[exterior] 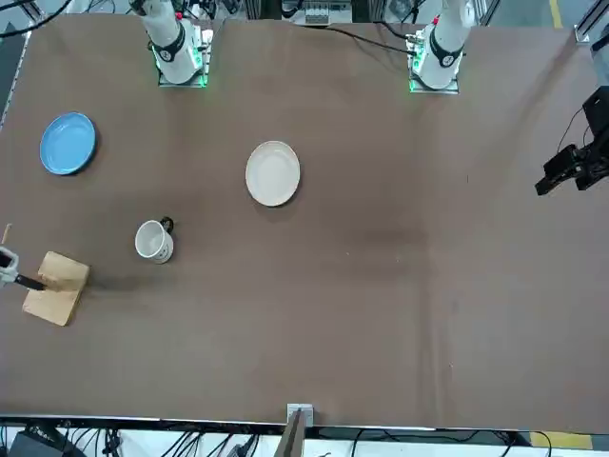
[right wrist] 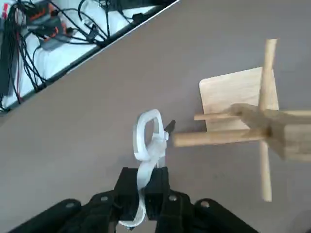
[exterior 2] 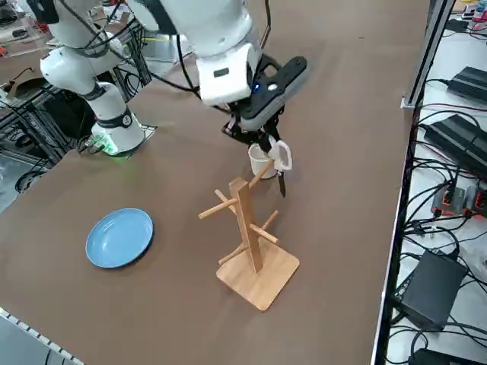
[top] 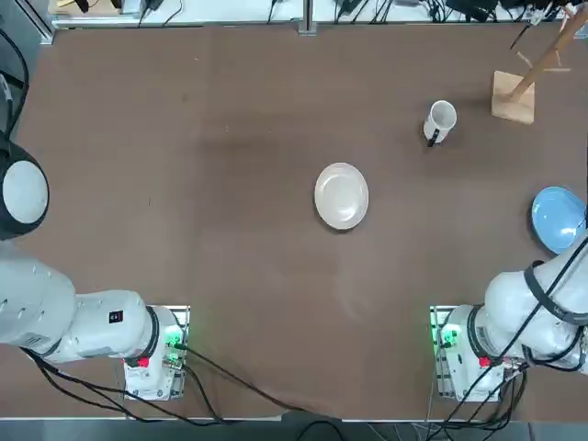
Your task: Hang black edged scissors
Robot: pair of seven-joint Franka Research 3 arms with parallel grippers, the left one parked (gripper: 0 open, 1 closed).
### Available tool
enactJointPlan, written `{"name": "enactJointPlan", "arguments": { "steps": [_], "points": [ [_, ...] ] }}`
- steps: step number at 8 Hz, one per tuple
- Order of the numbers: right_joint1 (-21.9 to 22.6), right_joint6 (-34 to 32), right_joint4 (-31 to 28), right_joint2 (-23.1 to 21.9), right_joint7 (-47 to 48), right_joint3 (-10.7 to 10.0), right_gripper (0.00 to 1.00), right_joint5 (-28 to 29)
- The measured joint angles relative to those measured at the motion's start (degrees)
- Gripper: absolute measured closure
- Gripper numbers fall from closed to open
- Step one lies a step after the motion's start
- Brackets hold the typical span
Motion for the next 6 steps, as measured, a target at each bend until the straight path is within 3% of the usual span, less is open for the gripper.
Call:
{"name": "enactJointPlan", "arguments": {
  "steps": [6],
  "points": [
    [-3.1,-0.3,0.4,0.1,0.3,0.2,0.89,4.6]
  ]
}}
